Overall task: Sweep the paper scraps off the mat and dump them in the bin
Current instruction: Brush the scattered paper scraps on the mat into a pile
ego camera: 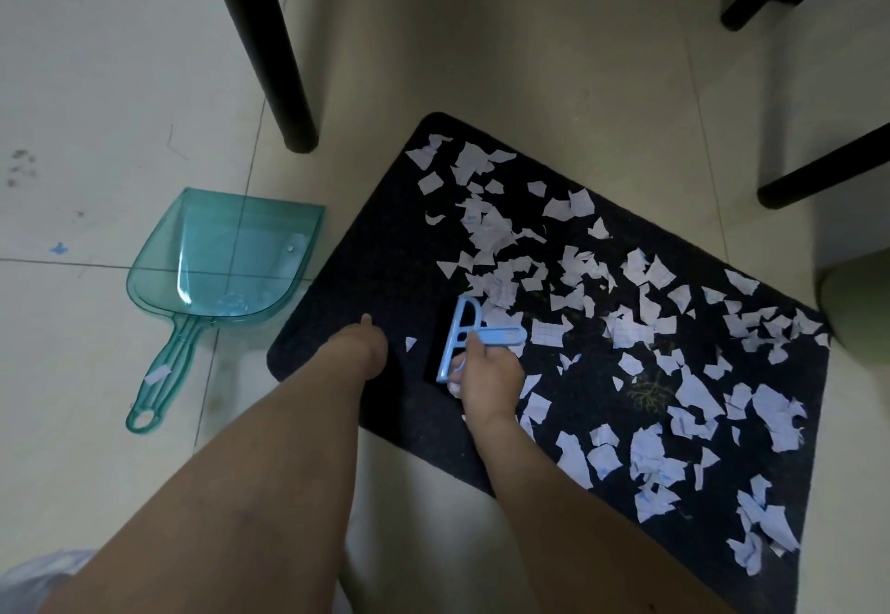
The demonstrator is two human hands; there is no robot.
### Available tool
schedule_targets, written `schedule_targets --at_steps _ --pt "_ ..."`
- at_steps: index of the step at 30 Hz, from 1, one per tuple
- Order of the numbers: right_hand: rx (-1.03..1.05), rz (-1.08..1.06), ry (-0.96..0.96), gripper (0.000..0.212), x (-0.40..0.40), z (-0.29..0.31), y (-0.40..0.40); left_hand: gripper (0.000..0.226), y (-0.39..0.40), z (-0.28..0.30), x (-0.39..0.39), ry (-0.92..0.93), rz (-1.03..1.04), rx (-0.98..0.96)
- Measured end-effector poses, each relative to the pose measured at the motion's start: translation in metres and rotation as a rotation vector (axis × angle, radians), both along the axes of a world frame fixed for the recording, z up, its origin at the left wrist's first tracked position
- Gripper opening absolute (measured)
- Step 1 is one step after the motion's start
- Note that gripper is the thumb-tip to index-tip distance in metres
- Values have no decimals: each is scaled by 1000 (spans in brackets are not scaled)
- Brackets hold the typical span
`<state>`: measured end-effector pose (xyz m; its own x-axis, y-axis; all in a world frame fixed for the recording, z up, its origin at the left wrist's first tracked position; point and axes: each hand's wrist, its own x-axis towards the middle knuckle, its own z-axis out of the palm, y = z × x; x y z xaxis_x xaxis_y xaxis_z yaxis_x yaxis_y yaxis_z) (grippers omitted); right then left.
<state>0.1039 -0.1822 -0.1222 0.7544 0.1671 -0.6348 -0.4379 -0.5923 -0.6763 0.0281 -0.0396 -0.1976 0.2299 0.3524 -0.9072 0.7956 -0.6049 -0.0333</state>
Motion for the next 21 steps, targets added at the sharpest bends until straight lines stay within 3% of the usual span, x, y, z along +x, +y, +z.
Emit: schedule_targets --at_steps 3,8,14,18,21 --pt "12 -25 -6 39 -8 5 -2 72 1 2 1 9 -7 -16" --pt "-99 255 68 36 -22 2 -1 69 -4 6 3 -19 -56 0" --pt "-181 0 -270 43 -3 1 3 71 -2 7 3 -24 -38 -33" --pt "21 80 -37 33 -4 7 9 66 -8 14 8 -38 -58 -19" --pt "-14 288 96 33 -12 -2 11 63 -17 15 9 -70 -49 7"
